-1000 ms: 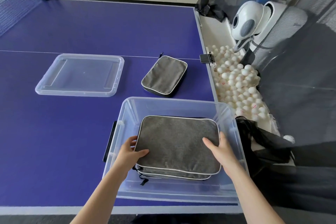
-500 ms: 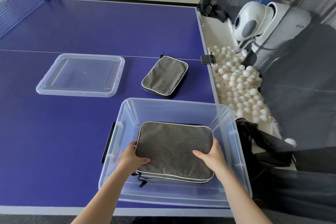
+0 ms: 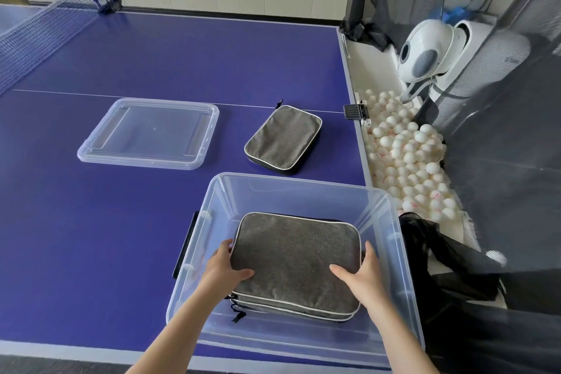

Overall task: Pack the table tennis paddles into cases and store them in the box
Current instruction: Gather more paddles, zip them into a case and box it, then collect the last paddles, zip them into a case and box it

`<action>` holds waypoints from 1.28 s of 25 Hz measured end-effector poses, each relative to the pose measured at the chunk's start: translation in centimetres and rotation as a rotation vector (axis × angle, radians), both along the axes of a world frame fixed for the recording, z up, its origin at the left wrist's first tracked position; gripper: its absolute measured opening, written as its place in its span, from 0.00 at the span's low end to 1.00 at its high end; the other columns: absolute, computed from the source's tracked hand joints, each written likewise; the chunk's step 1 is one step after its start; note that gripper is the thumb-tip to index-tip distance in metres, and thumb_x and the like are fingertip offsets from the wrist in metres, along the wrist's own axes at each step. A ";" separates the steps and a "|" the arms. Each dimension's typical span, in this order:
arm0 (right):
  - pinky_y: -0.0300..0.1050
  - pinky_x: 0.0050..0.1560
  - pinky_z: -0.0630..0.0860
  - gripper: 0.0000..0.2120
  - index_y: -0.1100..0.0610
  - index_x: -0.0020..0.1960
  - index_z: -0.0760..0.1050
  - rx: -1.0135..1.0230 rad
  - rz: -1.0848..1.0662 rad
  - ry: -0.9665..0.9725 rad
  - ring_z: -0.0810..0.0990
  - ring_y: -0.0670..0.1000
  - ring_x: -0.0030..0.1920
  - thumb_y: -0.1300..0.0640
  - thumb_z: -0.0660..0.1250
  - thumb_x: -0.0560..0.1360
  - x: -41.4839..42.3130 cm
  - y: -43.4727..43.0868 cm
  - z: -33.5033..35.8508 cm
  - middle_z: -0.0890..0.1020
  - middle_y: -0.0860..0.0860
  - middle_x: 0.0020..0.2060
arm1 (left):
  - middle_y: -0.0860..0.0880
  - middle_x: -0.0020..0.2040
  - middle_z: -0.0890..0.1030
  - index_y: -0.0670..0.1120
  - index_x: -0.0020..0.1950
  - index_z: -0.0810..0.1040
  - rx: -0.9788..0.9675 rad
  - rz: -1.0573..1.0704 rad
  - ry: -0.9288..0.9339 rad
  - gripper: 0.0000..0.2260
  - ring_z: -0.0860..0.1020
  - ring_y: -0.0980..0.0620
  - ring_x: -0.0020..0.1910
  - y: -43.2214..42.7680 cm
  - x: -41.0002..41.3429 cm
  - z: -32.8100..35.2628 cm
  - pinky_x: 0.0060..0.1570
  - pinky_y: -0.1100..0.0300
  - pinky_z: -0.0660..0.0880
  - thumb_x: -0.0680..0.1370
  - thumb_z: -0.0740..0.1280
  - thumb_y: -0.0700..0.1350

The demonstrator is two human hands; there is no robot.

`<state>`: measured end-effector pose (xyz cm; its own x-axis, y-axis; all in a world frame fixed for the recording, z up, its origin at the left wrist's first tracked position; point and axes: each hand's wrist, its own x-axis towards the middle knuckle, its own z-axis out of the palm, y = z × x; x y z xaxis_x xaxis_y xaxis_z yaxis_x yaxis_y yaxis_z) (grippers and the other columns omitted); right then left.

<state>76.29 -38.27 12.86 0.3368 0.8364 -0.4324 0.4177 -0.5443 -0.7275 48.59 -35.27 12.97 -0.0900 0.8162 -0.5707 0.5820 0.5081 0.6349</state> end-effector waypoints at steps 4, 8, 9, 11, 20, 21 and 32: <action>0.46 0.71 0.59 0.42 0.60 0.76 0.52 0.165 0.108 -0.170 0.60 0.54 0.74 0.54 0.73 0.71 0.0 -0.4 1.0 0.61 0.56 0.74 | 0.49 0.73 0.63 0.48 0.76 0.58 0.271 -0.171 0.183 0.33 0.65 0.48 0.70 -0.1 0.9 1.6 0.66 0.54 0.67 0.75 0.71 0.49; 0.51 0.70 0.64 0.35 0.63 0.73 0.61 0.335 0.257 -0.300 0.66 0.58 0.70 0.57 0.73 0.72 -1.7 0.5 1.4 0.67 0.60 0.69 | 0.52 0.75 0.61 0.49 0.76 0.58 0.479 -0.322 0.364 0.31 0.60 0.50 0.74 -0.3 1.3 3.3 0.70 0.56 0.61 0.77 0.67 0.52; 0.50 0.69 0.64 0.34 0.64 0.72 0.63 0.363 0.293 -0.310 0.66 0.57 0.69 0.57 0.73 0.71 -2.3 1.0 1.6 0.69 0.60 0.68 | 0.52 0.76 0.60 0.50 0.77 0.58 0.503 -0.333 0.393 0.31 0.59 0.50 0.75 -0.4 1.2 3.8 0.71 0.56 0.60 0.77 0.67 0.52; 0.48 0.68 0.63 0.33 0.65 0.71 0.65 0.412 0.367 -0.326 0.67 0.56 0.68 0.59 0.74 0.70 -3.7 1.9 1.9 0.71 0.62 0.67 | 0.51 0.77 0.60 0.50 0.77 0.58 0.553 -0.334 0.444 0.30 0.57 0.49 0.76 -0.7 0.5 4.8 0.72 0.55 0.57 0.77 0.66 0.53; 0.49 0.74 0.55 0.33 0.59 0.76 0.55 0.463 0.776 -0.209 0.54 0.54 0.76 0.54 0.67 0.76 -14.8 4.6 5.0 0.58 0.56 0.75 | 0.51 0.76 0.62 0.49 0.76 0.62 0.524 -0.068 0.605 0.30 0.58 0.49 0.76 -3.9 -9.5 7.0 0.73 0.52 0.56 0.77 0.65 0.58; 0.49 0.74 0.55 0.33 0.58 0.76 0.55 0.470 0.814 -0.208 0.53 0.53 0.76 0.54 0.66 0.77 -16.4 4.7 5.4 0.58 0.55 0.75 | 0.51 0.76 0.62 0.49 0.76 0.61 0.502 -0.035 0.613 0.30 0.58 0.49 0.76 -4.6 -10.9 7.0 0.73 0.52 0.56 0.77 0.64 0.58; 0.47 0.75 0.50 0.32 0.55 0.78 0.49 0.465 1.275 -0.364 0.45 0.52 0.77 0.49 0.60 0.80 -40.3 0.3 6.5 0.52 0.52 0.77 | 0.50 0.78 0.59 0.47 0.78 0.56 0.260 0.213 0.632 0.33 0.55 0.50 0.77 -15.6 -29.1 4.7 0.74 0.54 0.54 0.78 0.59 0.62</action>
<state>35.94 -38.01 19.41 -0.7198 0.6883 -0.0898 0.6371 0.6037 -0.4793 19.54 -50.89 17.66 -0.5118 0.8467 -0.1457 0.7837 0.5296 0.3247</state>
